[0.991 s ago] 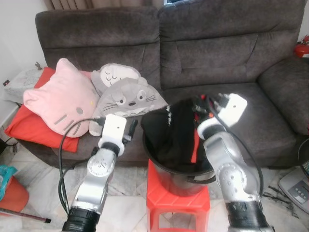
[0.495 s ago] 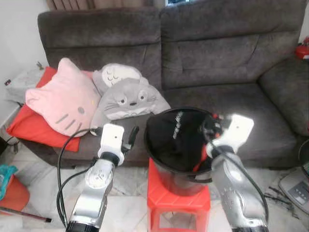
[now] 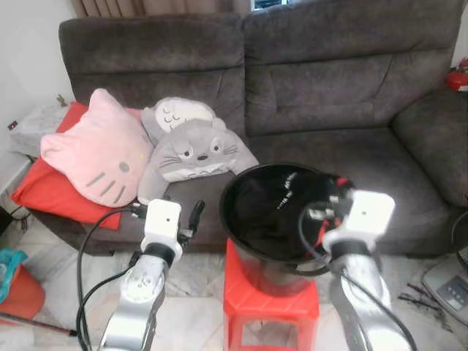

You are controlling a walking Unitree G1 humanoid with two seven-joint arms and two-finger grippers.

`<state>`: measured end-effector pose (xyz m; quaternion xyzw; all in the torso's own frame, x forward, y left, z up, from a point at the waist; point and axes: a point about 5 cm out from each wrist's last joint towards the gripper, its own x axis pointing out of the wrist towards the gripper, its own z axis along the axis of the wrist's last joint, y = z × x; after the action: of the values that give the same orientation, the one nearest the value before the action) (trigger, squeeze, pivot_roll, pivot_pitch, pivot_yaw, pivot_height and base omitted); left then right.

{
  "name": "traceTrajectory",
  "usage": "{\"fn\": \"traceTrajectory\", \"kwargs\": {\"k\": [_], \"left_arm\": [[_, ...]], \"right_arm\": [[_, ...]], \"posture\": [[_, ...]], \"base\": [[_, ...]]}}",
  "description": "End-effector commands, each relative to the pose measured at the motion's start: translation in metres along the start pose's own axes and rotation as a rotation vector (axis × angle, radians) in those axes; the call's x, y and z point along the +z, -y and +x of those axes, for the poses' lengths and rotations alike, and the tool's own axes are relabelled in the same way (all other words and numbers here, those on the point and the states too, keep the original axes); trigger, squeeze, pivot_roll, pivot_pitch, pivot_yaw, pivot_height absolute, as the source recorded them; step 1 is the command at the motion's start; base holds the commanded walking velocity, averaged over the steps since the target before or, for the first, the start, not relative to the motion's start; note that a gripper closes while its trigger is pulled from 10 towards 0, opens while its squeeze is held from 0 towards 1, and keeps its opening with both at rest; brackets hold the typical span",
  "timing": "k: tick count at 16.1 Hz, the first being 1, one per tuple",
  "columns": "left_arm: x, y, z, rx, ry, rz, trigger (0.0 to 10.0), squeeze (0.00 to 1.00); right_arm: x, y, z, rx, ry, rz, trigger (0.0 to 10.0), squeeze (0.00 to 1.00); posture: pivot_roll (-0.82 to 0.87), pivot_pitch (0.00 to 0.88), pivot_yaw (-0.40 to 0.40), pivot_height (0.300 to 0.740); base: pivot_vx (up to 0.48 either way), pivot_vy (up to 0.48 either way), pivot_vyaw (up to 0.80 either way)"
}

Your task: Hang hanger

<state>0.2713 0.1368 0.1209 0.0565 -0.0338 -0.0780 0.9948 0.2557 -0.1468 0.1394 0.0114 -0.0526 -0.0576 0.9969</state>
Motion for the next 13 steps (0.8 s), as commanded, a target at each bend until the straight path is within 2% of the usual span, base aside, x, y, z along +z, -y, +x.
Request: {"fn": "traceTrajectory", "kwargs": {"k": [1,4,5,6,9,13], "left_arm": [[0.005,-0.006,-0.005,0.007,0.022,0.012,10.0,0.0],[0.008,-0.012,-0.008,0.029,0.034,0.032,10.0,0.0],[0.008,-0.023,-0.007,0.073,0.032,0.03,10.0,0.0],[0.006,-0.028,-0.006,0.093,0.024,0.026,10.0,0.0],[-0.004,-0.03,-0.005,0.065,-0.016,0.045,10.0,0.0],[-0.003,-0.038,-0.01,0.039,-0.028,0.088,10.0,0.0]], "right_arm": [[0.003,0.006,-0.012,-0.015,0.009,-0.048,10.0,0.0],[-0.002,0.017,-0.024,-0.034,-0.014,-0.1,10.0,0.0],[-0.012,0.036,-0.032,-0.091,-0.057,-0.158,10.0,0.0],[-0.015,0.049,-0.036,-0.136,-0.075,-0.188,10.0,0.0],[-0.013,0.051,-0.035,-0.149,-0.074,-0.202,10.0,0.0],[-0.015,0.054,-0.042,-0.131,-0.103,-0.221,10.0,0.0]], "posture": [[-0.04,0.0,0.086,0.74],[-0.05,0.0,0.086,0.74],[-0.05,0.0,0.085,0.74],[-0.06,0.0,0.087,0.74],[-0.07,0.0,0.082,0.74],[-0.07,0.0,0.072,0.74]], "base": [[0.0,0.0,0.0],[0.0,0.0,0.0],[0.0,0.0,0.0],[0.0,0.0,0.0],[0.0,0.0,0.0],[0.0,0.0,0.0]]}}
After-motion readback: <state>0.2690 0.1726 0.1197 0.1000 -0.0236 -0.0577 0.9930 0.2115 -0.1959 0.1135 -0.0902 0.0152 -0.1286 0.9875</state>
